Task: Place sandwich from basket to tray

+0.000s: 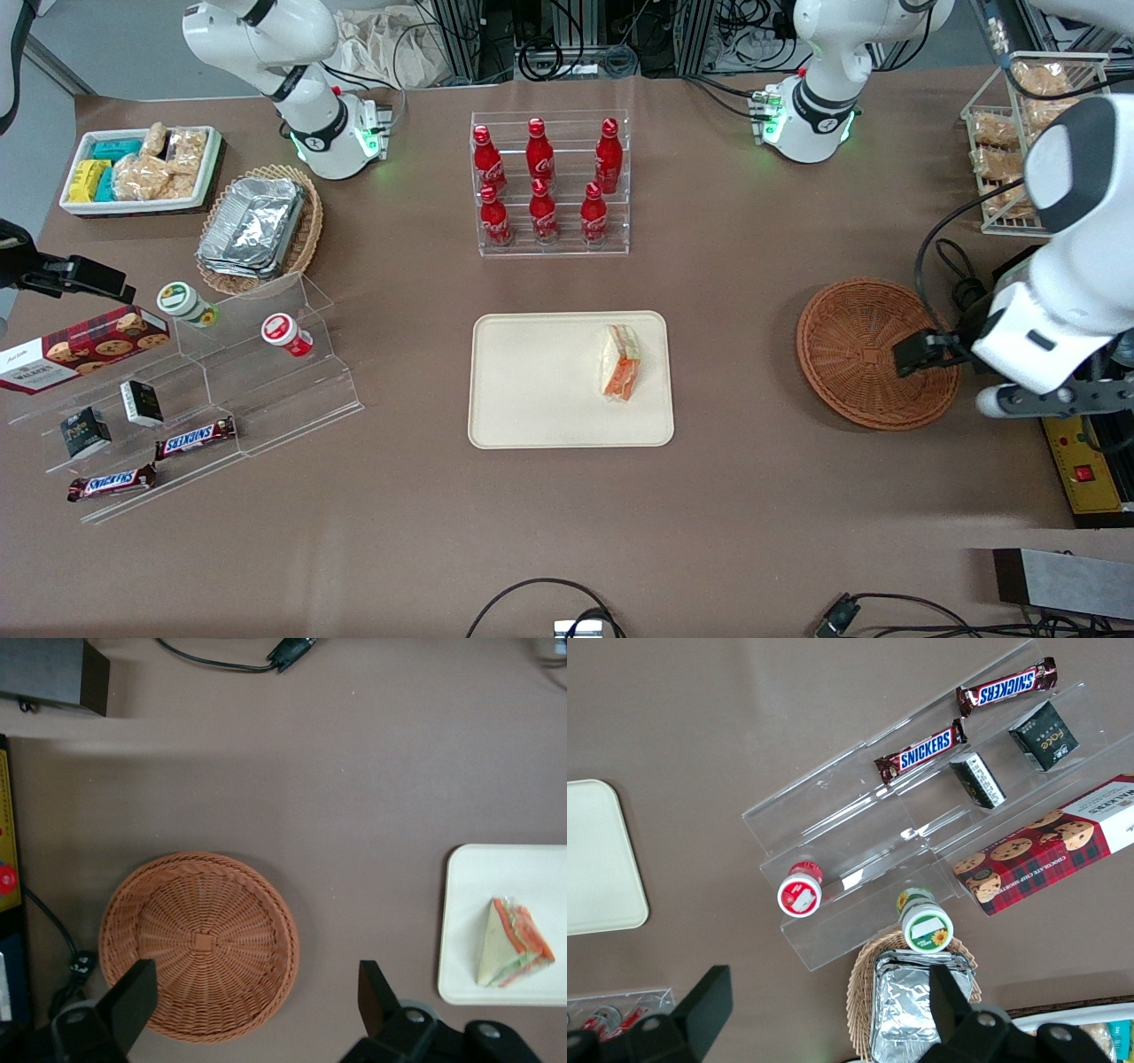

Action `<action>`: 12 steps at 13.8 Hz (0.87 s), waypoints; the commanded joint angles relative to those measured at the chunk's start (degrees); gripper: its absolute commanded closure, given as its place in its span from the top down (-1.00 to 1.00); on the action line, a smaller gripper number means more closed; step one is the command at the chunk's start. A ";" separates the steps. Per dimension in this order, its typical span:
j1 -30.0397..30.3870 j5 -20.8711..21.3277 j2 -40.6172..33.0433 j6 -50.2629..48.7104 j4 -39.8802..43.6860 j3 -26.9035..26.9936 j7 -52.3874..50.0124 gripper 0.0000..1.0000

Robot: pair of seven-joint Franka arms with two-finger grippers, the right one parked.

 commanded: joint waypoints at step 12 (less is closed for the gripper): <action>-0.89 1.32 -16.34 -9.38 -8.22 4.29 8.16 1.00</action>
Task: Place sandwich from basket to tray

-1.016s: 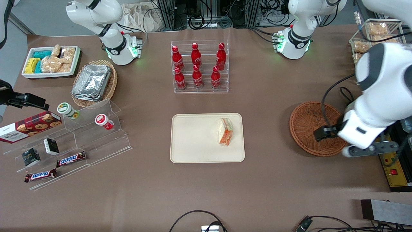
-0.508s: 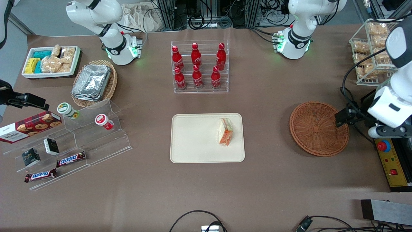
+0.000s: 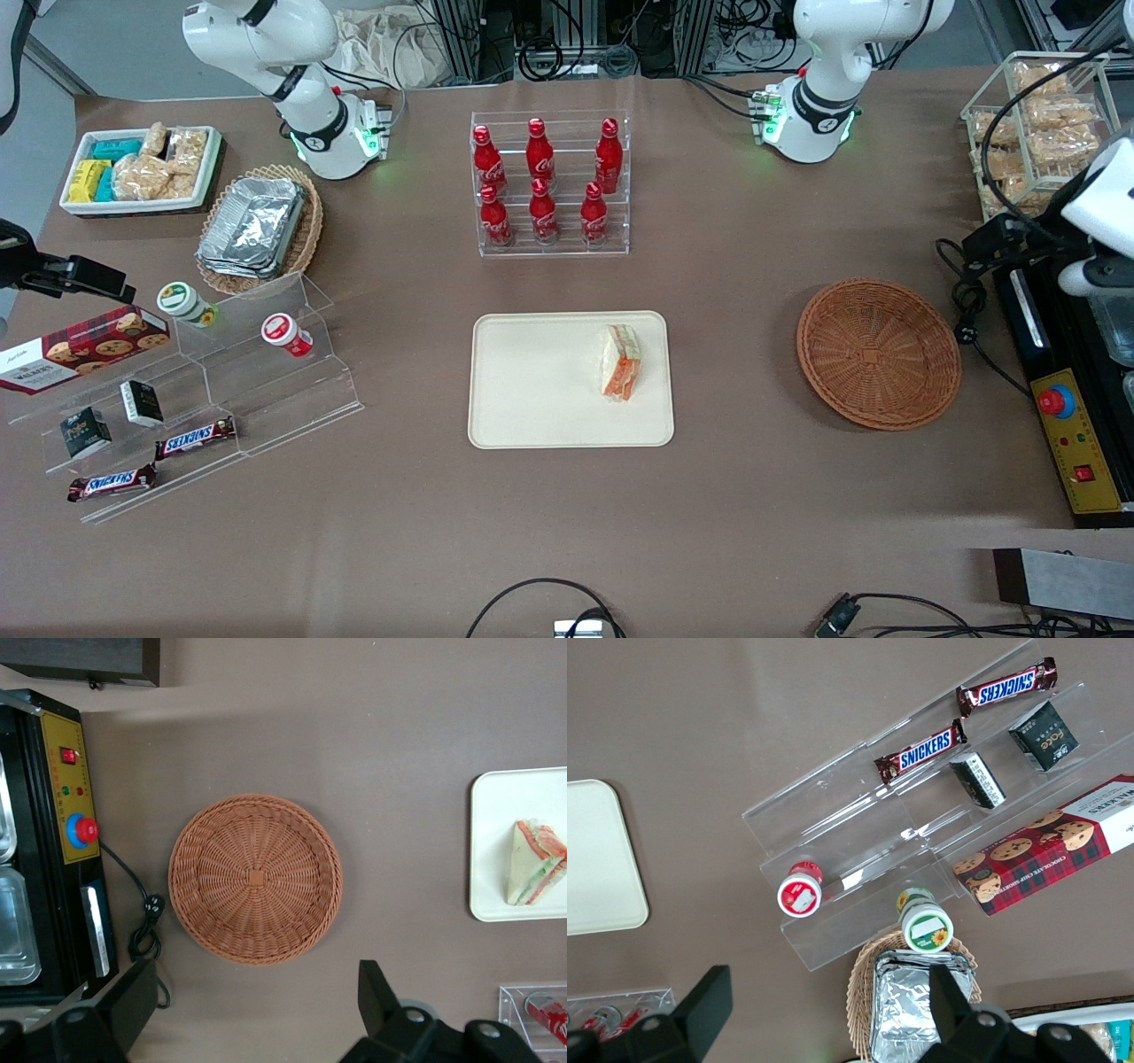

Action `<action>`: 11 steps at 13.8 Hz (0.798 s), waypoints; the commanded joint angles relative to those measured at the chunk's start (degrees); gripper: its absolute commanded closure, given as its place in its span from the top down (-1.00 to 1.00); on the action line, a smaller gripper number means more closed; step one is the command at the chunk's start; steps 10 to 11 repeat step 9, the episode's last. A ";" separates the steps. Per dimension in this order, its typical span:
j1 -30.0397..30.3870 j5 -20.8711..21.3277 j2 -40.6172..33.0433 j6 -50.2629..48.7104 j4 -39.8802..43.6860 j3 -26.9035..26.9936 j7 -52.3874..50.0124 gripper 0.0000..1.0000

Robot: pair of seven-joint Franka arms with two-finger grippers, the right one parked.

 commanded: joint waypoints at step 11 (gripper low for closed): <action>-0.39 0.03 -4.71 -0.48 -4.04 0.42 0.98 1.00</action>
